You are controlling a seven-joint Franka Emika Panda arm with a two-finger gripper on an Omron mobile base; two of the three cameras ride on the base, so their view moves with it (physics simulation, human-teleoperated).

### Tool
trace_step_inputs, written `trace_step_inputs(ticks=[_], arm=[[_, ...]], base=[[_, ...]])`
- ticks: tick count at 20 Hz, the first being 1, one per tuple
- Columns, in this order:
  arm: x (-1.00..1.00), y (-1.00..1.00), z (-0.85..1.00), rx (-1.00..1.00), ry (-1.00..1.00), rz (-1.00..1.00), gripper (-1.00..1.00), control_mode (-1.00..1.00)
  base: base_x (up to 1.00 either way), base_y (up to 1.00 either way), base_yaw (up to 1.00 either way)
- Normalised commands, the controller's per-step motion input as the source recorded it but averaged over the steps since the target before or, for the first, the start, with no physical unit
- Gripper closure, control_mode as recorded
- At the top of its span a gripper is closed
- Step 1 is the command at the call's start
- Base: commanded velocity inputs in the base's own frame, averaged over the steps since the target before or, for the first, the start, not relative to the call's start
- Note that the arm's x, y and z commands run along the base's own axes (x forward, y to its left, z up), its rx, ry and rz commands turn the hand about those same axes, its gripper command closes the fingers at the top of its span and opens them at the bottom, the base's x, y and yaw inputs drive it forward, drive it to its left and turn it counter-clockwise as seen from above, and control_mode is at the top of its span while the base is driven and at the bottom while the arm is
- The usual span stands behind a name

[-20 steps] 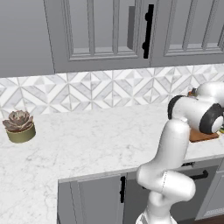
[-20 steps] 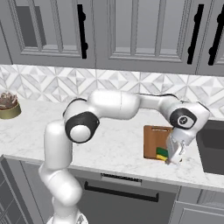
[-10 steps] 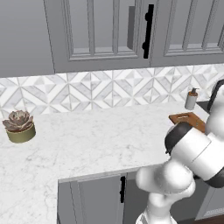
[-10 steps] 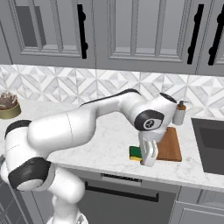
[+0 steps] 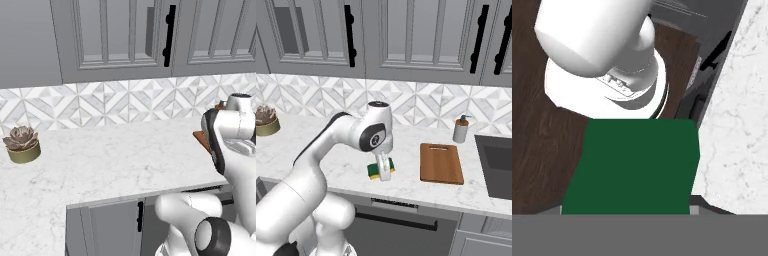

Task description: Pick up the sponge from the counter and clean the cutting board by briefly scrubbing or pressing down on the cutting board. Once finished, release the sponge.

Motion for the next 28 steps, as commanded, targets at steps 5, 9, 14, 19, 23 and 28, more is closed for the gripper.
trace_step_inputs(ticks=[5,9,14,19,23,28], arm=[[0.5,0.97,0.09,-0.12,0.11,0.25,1.0,-1.0],[0.63,0.48,0.07,-0.09,0.04,0.42,1.0,-1.0],[0.52,0.22,0.01,-0.09,0.03,0.44,1.0,-1.0],[0.32,0.22,-0.18,-0.13,0.1,0.36,1.0,-1.0],[0.39,0.35,-0.06,-0.04,0.08,0.1,1.0,-1.0],[0.69,0.29,0.0,0.0,0.17,0.04,1.0,-1.0]], base=[[0.0,0.0,0.0],[0.0,0.0,0.0],[0.0,0.0,0.0],[0.0,0.0,0.0],[0.0,0.0,0.0],[0.0,0.0,0.0]])
